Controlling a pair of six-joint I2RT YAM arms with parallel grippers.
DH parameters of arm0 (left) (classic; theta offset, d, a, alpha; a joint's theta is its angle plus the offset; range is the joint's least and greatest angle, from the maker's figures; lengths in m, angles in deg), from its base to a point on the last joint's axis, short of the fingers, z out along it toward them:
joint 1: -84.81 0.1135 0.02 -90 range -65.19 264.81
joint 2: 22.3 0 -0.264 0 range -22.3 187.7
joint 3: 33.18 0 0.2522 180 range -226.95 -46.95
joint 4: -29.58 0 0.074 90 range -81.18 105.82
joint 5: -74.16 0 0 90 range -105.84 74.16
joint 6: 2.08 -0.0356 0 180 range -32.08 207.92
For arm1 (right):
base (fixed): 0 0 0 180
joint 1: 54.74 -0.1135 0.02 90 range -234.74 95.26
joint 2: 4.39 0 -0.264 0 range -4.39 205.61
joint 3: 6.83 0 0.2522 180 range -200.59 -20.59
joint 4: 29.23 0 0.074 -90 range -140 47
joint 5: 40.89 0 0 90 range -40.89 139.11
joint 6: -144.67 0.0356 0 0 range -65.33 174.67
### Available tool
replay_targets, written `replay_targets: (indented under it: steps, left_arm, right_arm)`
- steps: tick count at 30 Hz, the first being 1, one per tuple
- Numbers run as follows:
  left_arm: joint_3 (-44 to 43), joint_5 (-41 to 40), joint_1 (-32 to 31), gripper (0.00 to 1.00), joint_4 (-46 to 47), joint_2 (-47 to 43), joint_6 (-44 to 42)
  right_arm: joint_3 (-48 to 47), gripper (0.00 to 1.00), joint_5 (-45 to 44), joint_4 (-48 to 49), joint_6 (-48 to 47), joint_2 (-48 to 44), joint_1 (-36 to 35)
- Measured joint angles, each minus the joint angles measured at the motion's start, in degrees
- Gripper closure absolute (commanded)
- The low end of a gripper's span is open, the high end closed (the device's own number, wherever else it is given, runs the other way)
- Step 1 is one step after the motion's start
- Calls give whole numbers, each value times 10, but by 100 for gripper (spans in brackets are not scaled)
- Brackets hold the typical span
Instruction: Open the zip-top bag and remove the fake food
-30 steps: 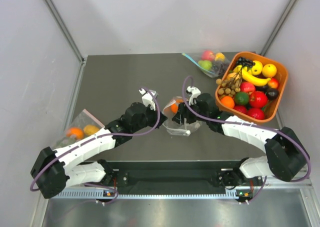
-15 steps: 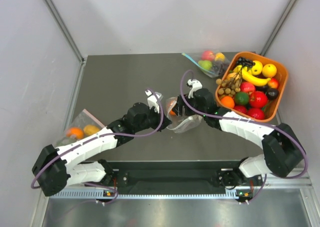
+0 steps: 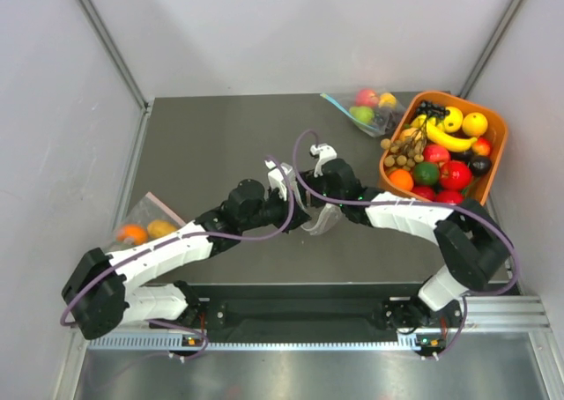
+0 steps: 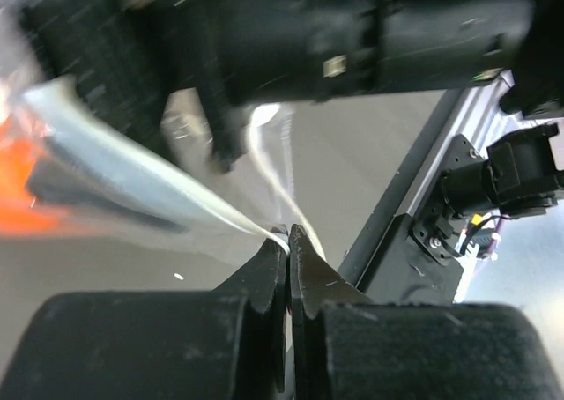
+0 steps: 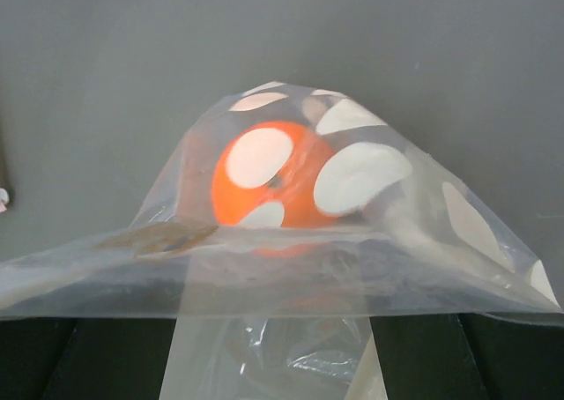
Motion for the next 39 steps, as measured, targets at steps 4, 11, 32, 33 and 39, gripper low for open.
replay_targets:
  steps: [4,11,32,33,39]
  left_arm:
    - [0,13,0,100,23,15,0]
    - [0,28,6,100,46,37,-3]
    - [2,109,8,86,84,49,-40]
    - [2,108,7,77,82,46,-43]
    - [12,95,2,36,54,-12,-63]
  right_arm:
    - [-15,22,5,14,-2,42,-7]
    - [-24,20,67,77,0,98,-21]
    - [-60,29,321,96,-83,146,-45]
    - [-63,37,319,86,-92,146,-46]
    - [-66,39,287,66,-112,146,-48]
